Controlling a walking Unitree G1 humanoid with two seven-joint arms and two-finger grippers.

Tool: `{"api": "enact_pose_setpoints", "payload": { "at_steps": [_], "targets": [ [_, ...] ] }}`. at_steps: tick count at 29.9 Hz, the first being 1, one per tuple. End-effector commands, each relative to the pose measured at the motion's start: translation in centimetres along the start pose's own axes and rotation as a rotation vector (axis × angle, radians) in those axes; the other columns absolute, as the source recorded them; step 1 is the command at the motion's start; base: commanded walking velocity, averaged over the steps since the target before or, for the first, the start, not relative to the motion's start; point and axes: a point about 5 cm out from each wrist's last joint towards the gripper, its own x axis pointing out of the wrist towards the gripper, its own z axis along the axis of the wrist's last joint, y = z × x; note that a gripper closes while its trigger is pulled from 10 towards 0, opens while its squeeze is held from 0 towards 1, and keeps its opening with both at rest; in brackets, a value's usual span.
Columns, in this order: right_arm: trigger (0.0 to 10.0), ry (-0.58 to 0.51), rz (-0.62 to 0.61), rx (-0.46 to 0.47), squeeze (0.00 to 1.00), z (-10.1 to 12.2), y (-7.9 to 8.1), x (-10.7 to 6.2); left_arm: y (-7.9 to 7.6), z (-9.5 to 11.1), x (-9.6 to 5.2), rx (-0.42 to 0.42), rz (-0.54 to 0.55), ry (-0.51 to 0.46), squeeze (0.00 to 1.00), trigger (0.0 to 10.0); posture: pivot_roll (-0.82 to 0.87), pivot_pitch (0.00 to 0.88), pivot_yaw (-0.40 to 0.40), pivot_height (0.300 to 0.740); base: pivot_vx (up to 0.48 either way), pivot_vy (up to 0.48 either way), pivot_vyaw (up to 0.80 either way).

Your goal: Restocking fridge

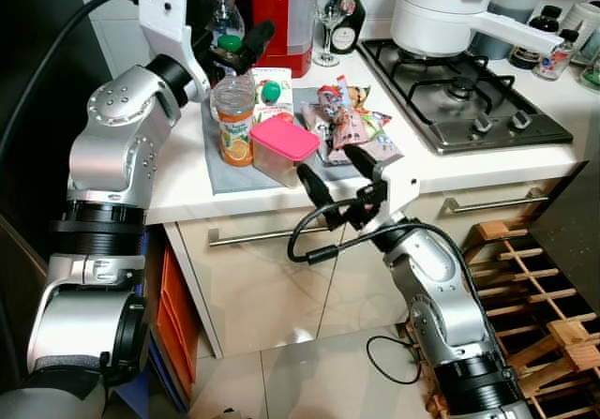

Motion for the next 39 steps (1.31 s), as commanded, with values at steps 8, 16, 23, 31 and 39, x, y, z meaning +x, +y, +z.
{"api": "enact_pose_setpoints", "payload": {
  "at_steps": [8,16,23,31,39],
  "targets": [
    [10.0,-0.019,0.026,-0.005,0.0,0.2,0.5,0.4,-0.7,-0.7,-0.2,0.02,-0.047,0.054,0.0,10.0,-0.03,0.0,0.018,0.74,0.0,0.0,0.0],
    [10.0,-0.014,0.025,-0.005,0.0,0.1,0.5,0.5,0.3,-1.9,0.0,-0.024,0.055,0.103,0.0,10.0,-0.03,0.0,0.02,0.74,0.0,0.0,0.0],
    [10.0,-0.011,0.022,-0.005,0.0,0.0,0.5,0.4,1.3,-3.0,0.0,-0.067,0.147,0.145,0.0,10.0,-0.03,0.0,0.02,0.74,0.0,0.0,0.0],
    [10.0,-0.006,0.016,-0.008,0.0,0.0,0.3,0.1,1.1,0.2,0.1,-0.031,0.137,-0.043,0.0,10.0,-0.03,0.0,0.017,0.74,0.0,0.0,0.0],
    [10.0,0.004,0.012,-0.005,0.0,-0.2,0.3,-0.1,-1.4,2.9,-0.1,-0.006,-0.005,-0.155,0.0,10.0,-0.03,0.0,0.013,0.74,0.0,0.0,0.0]
  ]
}}
